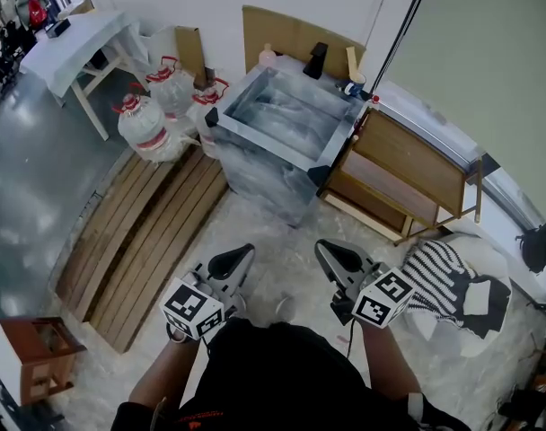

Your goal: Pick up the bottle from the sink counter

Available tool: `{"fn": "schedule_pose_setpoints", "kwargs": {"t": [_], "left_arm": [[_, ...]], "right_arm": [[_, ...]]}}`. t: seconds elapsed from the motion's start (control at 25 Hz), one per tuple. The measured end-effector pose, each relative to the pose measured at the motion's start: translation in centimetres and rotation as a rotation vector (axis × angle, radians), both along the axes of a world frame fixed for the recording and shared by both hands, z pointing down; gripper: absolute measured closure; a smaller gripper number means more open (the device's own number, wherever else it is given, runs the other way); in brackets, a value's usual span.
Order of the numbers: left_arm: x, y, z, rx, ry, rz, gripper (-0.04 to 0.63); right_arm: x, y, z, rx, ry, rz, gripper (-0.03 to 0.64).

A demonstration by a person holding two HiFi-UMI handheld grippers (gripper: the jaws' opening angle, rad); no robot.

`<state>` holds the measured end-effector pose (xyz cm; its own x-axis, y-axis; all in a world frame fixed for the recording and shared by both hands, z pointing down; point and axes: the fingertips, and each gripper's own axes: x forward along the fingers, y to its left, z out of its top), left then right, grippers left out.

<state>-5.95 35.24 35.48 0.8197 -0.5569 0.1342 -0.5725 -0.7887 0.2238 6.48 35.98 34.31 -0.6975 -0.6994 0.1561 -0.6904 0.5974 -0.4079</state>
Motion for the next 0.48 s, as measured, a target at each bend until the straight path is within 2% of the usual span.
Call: {"fn": "schedule_pose_setpoints", "kwargs": {"t": [0.48], "left_arm": [[2.9, 1.6, 0.1, 0.013, -0.015, -0.037, 0.574]], "right_arm": [[3.2, 1.3, 0.4, 0.006, -0.011, -0.032, 0.614]]}}
